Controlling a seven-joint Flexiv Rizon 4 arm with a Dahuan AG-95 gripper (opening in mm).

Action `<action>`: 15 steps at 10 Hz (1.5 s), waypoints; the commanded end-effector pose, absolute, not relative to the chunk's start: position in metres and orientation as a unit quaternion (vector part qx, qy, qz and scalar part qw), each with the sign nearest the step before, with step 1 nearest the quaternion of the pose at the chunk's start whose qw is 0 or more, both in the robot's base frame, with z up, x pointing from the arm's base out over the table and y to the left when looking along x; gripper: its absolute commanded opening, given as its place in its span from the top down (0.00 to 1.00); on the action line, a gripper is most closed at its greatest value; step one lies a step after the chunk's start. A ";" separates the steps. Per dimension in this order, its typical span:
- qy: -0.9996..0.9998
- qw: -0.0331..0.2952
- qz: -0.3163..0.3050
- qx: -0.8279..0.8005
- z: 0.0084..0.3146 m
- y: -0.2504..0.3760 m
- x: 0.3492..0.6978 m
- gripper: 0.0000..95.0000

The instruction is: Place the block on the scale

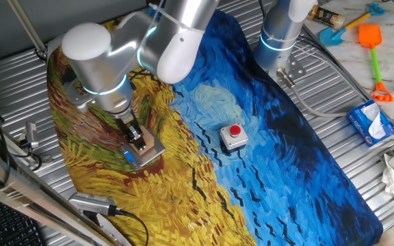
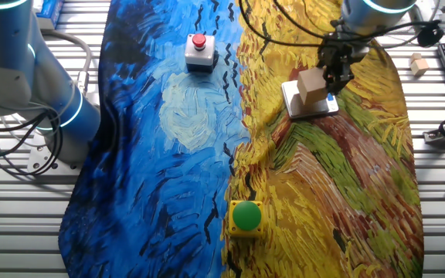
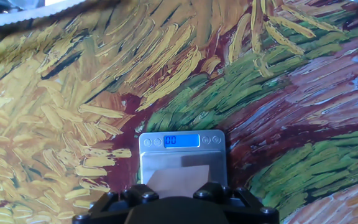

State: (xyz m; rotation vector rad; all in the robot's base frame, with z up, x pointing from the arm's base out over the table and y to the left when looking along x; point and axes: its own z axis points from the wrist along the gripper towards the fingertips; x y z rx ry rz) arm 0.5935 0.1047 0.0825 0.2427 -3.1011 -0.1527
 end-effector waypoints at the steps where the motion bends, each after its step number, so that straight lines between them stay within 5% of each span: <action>1: -0.996 0.013 -0.049 0.076 0.084 0.105 0.592 1.00; 12: -0.993 0.003 -0.048 0.103 0.071 0.109 0.591 1.00; 13: -0.992 0.008 -0.048 0.119 0.071 0.108 0.591 0.80; 15: -0.991 0.009 -0.046 0.123 0.071 0.109 0.591 0.80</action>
